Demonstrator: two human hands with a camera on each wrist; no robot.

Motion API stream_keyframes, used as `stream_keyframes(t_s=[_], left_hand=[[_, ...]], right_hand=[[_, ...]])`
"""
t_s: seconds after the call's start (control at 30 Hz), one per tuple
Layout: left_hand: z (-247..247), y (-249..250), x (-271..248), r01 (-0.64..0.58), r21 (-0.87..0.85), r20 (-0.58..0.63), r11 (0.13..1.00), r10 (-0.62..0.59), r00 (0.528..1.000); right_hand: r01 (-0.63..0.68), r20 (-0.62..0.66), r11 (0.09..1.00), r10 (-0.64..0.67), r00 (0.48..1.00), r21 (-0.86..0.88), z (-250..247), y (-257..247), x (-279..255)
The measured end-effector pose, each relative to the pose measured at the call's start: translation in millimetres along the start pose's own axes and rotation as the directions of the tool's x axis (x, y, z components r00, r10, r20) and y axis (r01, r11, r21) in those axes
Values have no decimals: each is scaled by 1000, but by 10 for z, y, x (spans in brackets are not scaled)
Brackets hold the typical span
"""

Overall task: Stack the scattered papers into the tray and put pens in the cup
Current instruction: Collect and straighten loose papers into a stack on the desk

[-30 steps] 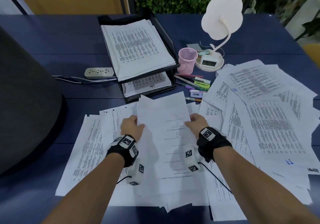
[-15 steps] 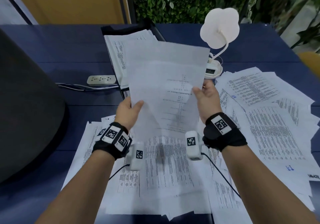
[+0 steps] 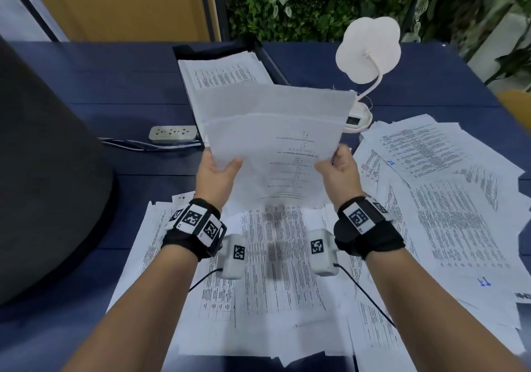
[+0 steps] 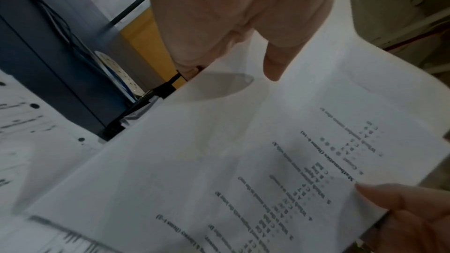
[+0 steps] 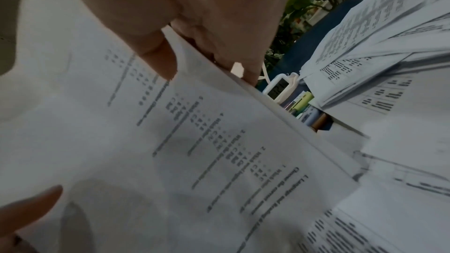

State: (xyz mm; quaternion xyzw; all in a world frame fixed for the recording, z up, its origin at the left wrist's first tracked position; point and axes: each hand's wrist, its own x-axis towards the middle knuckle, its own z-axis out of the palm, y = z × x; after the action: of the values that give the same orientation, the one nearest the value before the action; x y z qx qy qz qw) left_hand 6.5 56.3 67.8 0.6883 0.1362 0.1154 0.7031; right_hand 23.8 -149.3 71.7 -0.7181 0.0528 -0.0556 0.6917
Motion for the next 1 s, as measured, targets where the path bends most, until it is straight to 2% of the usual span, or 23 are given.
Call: stream_keyframes(t_s=[0.1, 0.17, 0.3, 0.43, 0.53, 0.57, 0.67, 0.73, 0.8, 0.83, 0.9, 1.0], left_hand=[[69, 13, -9, 4, -5, 36, 1000, -4, 999], [100, 22, -8, 6, -28, 13, 1000, -6, 1000], [109, 53, -3, 10, -7, -3, 1000, -10, 1000], [42, 147, 43, -33, -42, -37, 999, 32, 999], [-50, 228, 104, -12, -148, -85, 989, 0, 996], [-76, 256, 107, -6, -182, -87, 983, -11, 996], [-134, 240, 175, 21, -199, -117, 980, -45, 992], [-148, 189, 197, 67, -298, -35, 952, -81, 996], [-133, 118, 187, 115, -398, 71, 910, -95, 993], [-126, 93, 173, 139, -389, 75, 911, -119, 990], [-132, 31, 154, 143, -351, 3, 925, -152, 988], [-253, -79, 180, 85, -169, -212, 982, -121, 970]], right_hand=[[13, 24, 1000, -13, 1000, 6, 25, 18, -8], [37, -4, 999, -37, 999, -9, 41, -5, 0], [5, -2, 997, -5, 1000, -76, 33, 37, 31], [-80, 0, 990, 81, 997, -113, -66, 120, 48], [-183, -10, 974, 183, 983, -133, -149, 228, 7], [-207, -38, 972, 204, 978, -113, -176, 266, -10], [-297, -55, 929, 316, 947, 220, -209, 244, -42], [-297, 5, 862, 324, 946, 411, -175, 198, -36], [-302, 43, 834, 319, 947, 463, -113, 124, -29], [-304, 36, 831, 326, 945, 465, -87, 104, -22], [-277, -30, 883, 311, 950, 380, -82, 48, 2], [-194, -116, 966, 215, 970, 170, -158, 17, 42]])
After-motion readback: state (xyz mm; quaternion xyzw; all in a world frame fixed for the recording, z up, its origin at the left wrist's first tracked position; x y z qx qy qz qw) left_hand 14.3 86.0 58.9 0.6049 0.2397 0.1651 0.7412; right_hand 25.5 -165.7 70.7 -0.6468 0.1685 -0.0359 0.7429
